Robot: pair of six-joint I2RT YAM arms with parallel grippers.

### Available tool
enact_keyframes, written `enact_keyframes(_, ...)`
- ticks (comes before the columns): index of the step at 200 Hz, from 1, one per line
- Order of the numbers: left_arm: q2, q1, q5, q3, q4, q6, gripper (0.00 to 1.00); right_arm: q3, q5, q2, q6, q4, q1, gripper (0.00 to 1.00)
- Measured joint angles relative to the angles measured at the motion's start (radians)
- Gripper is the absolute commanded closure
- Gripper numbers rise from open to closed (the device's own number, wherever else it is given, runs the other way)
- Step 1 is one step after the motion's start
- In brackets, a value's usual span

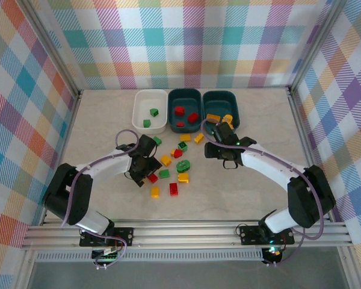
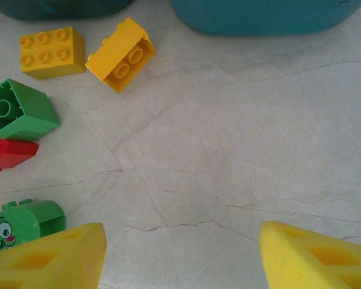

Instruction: Sort the legos into containers by color

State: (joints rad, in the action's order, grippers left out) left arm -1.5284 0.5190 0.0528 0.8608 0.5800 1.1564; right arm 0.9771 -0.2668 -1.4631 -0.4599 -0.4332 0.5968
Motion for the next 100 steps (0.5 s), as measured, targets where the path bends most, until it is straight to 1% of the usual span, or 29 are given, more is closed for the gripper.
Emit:
enact_keyframes(24, -0.036, 0.001, -0.01, 0.0, -0.004, 0.012, 0.28, -0.005, -0.013, 0.003, 0.001, -0.001, 0.0, 0.32)
enact_keyframes(42, -0.051, 0.002, -0.014, 0.002, -0.004, 0.014, 0.32, -0.016, -0.02, 0.016, 0.004, -0.001, 0.0, 0.32)
enact_keyframes(74, -0.101, 0.002, -0.026, 0.051, 0.072, 0.009, 0.55, -0.026, -0.032, 0.043, 0.004, 0.0, 0.0, 0.32)
enact_keyframes(92, -0.11, 0.002, -0.036, 0.06, 0.104, 0.006, 0.64, -0.041, -0.037, 0.058, 0.004, -0.001, 0.0, 0.32)
enact_keyframes(100, -0.11, 0.002, -0.04, 0.061, 0.11, 0.003, 0.66, -0.049, -0.039, 0.064, 0.004, -0.001, 0.0, 0.32)
